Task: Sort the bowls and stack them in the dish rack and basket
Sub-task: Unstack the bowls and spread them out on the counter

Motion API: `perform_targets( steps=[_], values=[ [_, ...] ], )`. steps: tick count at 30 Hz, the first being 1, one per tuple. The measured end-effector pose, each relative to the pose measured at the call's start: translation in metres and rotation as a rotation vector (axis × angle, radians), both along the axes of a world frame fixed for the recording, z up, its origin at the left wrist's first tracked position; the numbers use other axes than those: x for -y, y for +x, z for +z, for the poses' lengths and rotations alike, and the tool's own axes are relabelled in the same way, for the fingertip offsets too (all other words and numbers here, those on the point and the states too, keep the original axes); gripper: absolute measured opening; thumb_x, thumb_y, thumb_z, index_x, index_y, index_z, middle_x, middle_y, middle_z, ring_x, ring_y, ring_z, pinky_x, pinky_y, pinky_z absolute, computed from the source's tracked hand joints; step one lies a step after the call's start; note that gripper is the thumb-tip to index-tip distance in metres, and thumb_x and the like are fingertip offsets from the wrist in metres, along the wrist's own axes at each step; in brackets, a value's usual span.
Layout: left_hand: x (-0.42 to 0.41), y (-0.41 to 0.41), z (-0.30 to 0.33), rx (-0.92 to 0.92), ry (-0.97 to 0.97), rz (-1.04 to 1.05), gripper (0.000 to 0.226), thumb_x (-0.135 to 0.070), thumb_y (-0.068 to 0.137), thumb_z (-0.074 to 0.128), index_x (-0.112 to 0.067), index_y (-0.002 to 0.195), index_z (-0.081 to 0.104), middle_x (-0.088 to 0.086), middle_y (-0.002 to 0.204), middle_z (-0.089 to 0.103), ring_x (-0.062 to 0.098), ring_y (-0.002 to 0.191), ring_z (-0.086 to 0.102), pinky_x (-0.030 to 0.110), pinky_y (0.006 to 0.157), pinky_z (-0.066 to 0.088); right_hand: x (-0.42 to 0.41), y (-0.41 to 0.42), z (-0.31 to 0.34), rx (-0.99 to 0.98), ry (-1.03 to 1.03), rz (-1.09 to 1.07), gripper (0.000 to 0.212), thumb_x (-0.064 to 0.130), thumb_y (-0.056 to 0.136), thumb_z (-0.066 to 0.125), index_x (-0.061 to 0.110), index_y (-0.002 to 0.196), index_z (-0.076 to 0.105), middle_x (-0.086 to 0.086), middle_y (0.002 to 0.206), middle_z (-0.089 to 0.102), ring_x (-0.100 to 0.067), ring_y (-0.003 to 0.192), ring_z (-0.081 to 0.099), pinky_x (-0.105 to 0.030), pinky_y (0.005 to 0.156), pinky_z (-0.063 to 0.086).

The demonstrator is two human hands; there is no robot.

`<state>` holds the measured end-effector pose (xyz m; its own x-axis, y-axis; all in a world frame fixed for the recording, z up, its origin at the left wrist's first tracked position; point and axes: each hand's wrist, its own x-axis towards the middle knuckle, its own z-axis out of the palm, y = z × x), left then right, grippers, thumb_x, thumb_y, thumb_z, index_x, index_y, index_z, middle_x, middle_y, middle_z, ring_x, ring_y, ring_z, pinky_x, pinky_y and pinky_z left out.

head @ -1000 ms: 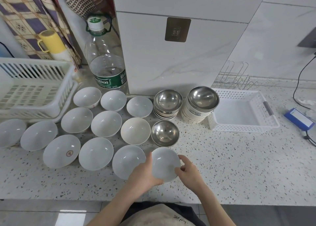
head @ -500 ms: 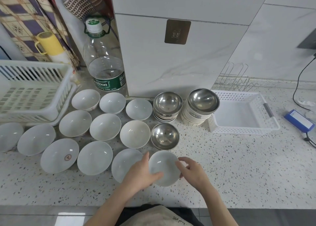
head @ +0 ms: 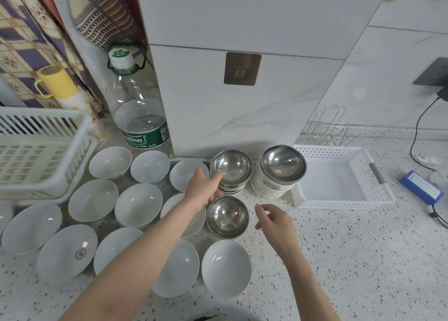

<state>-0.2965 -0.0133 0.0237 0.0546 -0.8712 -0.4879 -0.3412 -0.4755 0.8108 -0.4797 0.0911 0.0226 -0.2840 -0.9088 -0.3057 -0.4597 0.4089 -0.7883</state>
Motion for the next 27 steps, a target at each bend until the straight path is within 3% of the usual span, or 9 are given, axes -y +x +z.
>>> perform_targets(
  steps=[2,7,13,20,25,27],
  values=[
    [0.011,-0.003,-0.002,0.025,0.006,-0.021,0.069,-0.037,0.092,0.061,-0.025,0.150,0.026,0.007,0.076,0.075,0.004,0.031,0.045,0.018,0.033,0.032,0.003,0.001,-0.001,0.017,-0.006,-0.001,0.007,0.048,0.090,0.054,0.044,0.088,0.059,0.011,0.063,0.070,-0.016,0.062,0.067,-0.028,0.051,0.050],
    [0.016,-0.005,-0.008,-0.011,-0.008,-0.050,0.057,-0.014,0.094,0.054,-0.031,0.145,0.035,0.006,0.077,0.072,0.000,0.031,0.053,0.014,0.030,0.030,0.001,0.000,-0.009,0.048,0.020,-0.018,0.009,0.046,0.090,0.054,0.044,0.084,0.060,0.012,0.065,0.071,-0.009,0.059,0.064,-0.028,0.052,0.049],
    [0.017,-0.003,-0.008,-0.069,-0.033,0.009,0.061,-0.017,0.094,0.054,-0.036,0.148,0.035,0.000,0.064,0.072,0.005,0.041,0.062,0.016,0.030,0.029,-0.001,0.000,-0.016,0.050,0.056,-0.025,0.009,0.046,0.090,0.054,0.042,0.087,0.061,0.012,0.065,0.071,0.000,0.048,0.055,-0.025,0.050,0.046],
    [0.012,0.010,0.009,-0.216,-0.085,0.052,0.054,-0.011,0.094,0.053,-0.037,0.141,0.042,0.011,0.069,0.070,0.004,0.039,0.057,0.016,0.032,0.029,0.015,0.006,-0.009,0.047,0.057,-0.033,0.013,0.036,0.091,0.053,0.040,0.084,0.063,0.012,0.066,0.072,-0.001,0.041,0.046,-0.022,0.045,0.040],
    [-0.005,0.042,0.015,-0.349,-0.117,0.204,0.054,-0.004,0.094,0.051,-0.033,0.139,0.046,0.008,0.062,0.071,0.010,0.047,0.063,0.016,0.031,0.026,0.043,0.019,-0.005,0.009,0.075,-0.030,0.026,0.025,0.091,0.049,0.015,0.074,0.066,0.007,0.063,0.071,0.000,0.038,0.042,-0.026,0.049,0.037],
    [-0.012,0.056,0.015,-0.407,-0.128,0.274,0.046,-0.005,0.096,0.052,-0.027,0.137,0.049,0.007,0.062,0.069,0.010,0.050,0.064,0.015,0.030,0.023,0.057,0.027,-0.005,-0.028,0.087,-0.005,0.026,0.027,0.093,0.047,0.014,0.083,0.068,0.002,0.074,0.075,-0.003,0.052,0.053,-0.029,0.059,0.043]
  ],
)
